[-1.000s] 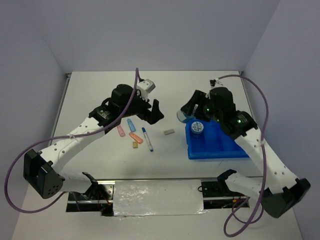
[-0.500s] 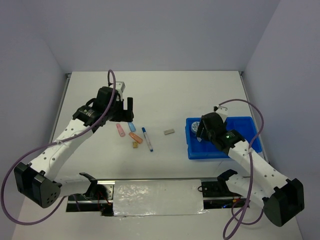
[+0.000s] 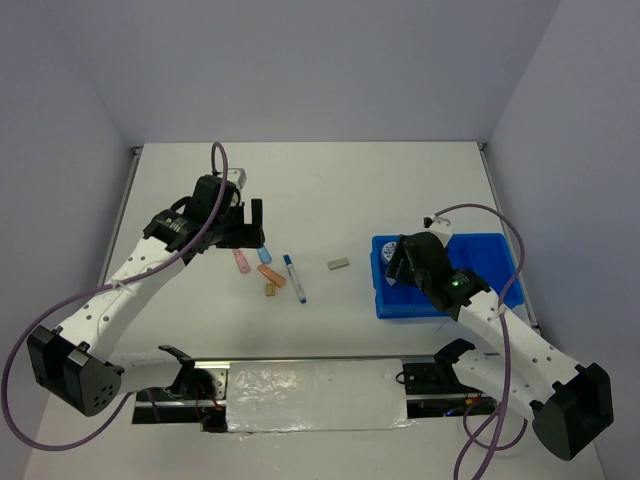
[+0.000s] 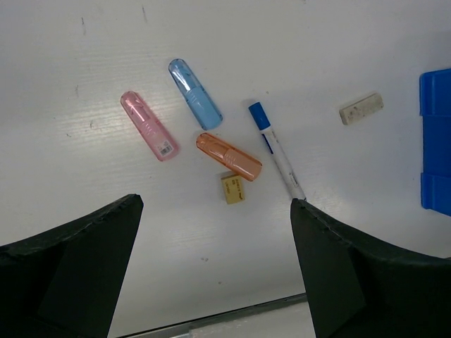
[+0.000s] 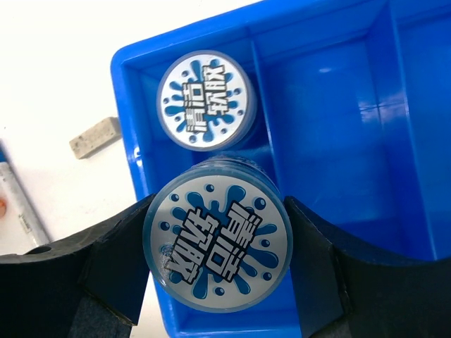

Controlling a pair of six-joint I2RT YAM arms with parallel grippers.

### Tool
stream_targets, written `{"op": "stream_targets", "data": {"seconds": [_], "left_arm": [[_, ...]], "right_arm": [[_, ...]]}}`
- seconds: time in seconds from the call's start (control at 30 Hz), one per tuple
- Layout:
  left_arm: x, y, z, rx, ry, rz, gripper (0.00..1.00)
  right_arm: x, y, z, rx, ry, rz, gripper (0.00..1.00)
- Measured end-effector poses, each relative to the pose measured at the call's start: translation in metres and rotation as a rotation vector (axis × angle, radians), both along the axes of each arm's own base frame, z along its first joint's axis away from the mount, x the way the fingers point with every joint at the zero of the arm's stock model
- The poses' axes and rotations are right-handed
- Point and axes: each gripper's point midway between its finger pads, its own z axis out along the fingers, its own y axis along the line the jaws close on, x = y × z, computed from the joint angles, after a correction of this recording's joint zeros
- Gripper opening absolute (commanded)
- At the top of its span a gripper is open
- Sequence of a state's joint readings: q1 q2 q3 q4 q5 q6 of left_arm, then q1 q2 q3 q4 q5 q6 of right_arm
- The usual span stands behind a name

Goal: Sort the stationery into containers
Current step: Place the stationery in the storage box.

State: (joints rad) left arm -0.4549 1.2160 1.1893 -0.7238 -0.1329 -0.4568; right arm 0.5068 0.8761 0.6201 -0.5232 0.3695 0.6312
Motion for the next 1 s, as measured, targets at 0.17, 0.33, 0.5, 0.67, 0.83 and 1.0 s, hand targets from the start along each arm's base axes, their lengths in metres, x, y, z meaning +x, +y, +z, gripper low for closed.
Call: {"op": "stream_targets", "data": {"seconds": [0.17,0.33,0.5,0.67,0.83,1.0], "left_arm": [[-0.002,0.000,-0.001,-0.008,0.013,0.012,0.99],[-0.002,0.000,-0.001,-0.008,0.014,0.013,0.99],[-0.003,0.001,-0.003,-0.004,0.021,0.014,0.99],[-0.004,0.002,-0.006,0.001,0.029,0.015,0.99],[-0.005,0.003,-0.011,0.009,0.047,0.018,0.99],[-0.007,0.005,-0.015,0.015,0.061,0.023,0.99]], "right_arm": [[-0.002,0.006,0.000,0.010,0.003,0.018,0.18],[-0.004,0.009,-0.001,0.020,0.009,0.018,0.49],[-0.008,0.011,-0.004,0.013,0.022,0.026,0.63],[-0.008,0.010,-0.004,0.001,0.026,0.025,0.99],[-0.006,0.013,0.004,-0.005,0.011,0.035,1.00],[-0.005,0.016,0.009,-0.003,0.001,0.047,1.00]]}}
